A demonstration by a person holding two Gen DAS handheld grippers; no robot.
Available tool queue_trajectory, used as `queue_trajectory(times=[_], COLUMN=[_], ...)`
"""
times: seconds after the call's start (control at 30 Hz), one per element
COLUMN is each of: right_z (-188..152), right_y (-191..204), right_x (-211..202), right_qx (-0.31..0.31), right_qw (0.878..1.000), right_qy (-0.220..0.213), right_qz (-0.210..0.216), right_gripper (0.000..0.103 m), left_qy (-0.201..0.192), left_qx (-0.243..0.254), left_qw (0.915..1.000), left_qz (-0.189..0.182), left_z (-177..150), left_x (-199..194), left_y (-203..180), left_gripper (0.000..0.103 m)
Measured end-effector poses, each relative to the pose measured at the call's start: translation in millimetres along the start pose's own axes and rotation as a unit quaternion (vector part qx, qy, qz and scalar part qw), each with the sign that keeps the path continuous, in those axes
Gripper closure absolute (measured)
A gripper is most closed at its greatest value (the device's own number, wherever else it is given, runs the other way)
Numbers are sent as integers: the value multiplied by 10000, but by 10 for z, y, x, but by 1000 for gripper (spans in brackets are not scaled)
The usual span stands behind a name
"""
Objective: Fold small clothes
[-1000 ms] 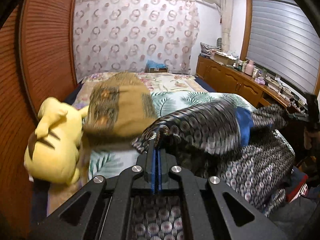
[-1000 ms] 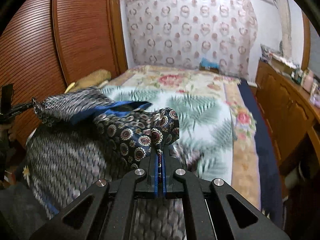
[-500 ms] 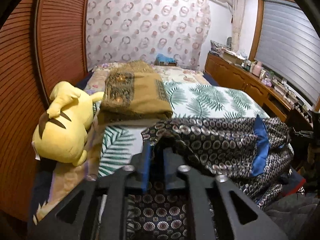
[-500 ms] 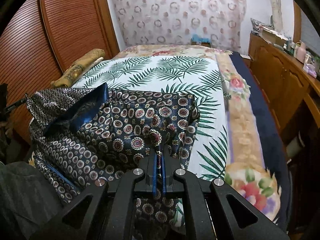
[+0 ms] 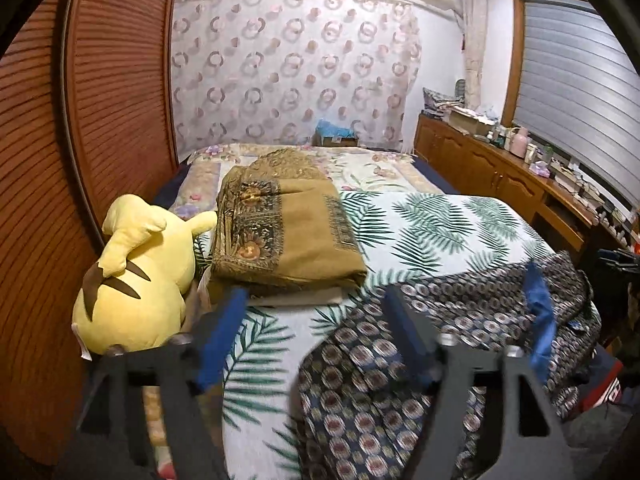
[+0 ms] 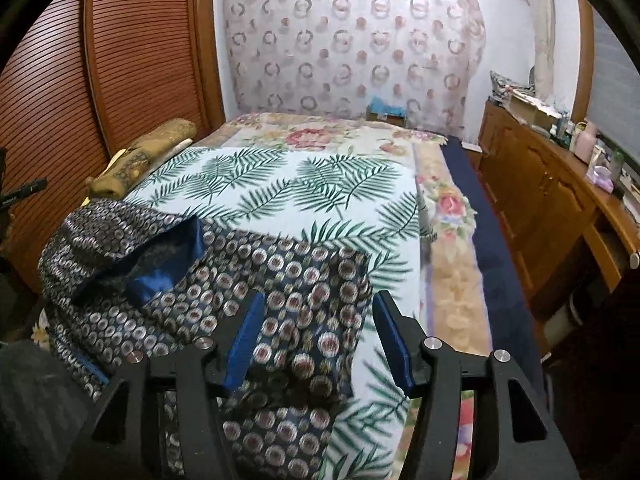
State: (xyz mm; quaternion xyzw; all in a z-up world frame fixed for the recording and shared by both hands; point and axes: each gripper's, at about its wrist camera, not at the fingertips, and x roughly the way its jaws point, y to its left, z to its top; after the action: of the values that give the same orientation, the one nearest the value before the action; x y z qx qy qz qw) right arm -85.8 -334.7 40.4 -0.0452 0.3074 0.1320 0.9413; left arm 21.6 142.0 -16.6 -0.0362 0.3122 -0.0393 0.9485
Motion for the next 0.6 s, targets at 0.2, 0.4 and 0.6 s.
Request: queue_trajectory(times=[0.2,0.4,0.6], right_z=[153,235,254], right_y=[35,27,-119], right_x=[390,800,1091], right_qx=[-9,27,164], right_qw=[9999,9991,9974], right_qy=[119,415,692], right_qz=[-39,15,-95], right_gripper=[44,43,41], left_qy=[367,811,1143], left_qx=[-132,11,163], left_qw=[9992,9967,9933], left_qz=[8,49,-47], left_z=[20,-57,-202], left_x=[442,779,934], left_y=[92,43,-62], left_gripper=[28,28,28])
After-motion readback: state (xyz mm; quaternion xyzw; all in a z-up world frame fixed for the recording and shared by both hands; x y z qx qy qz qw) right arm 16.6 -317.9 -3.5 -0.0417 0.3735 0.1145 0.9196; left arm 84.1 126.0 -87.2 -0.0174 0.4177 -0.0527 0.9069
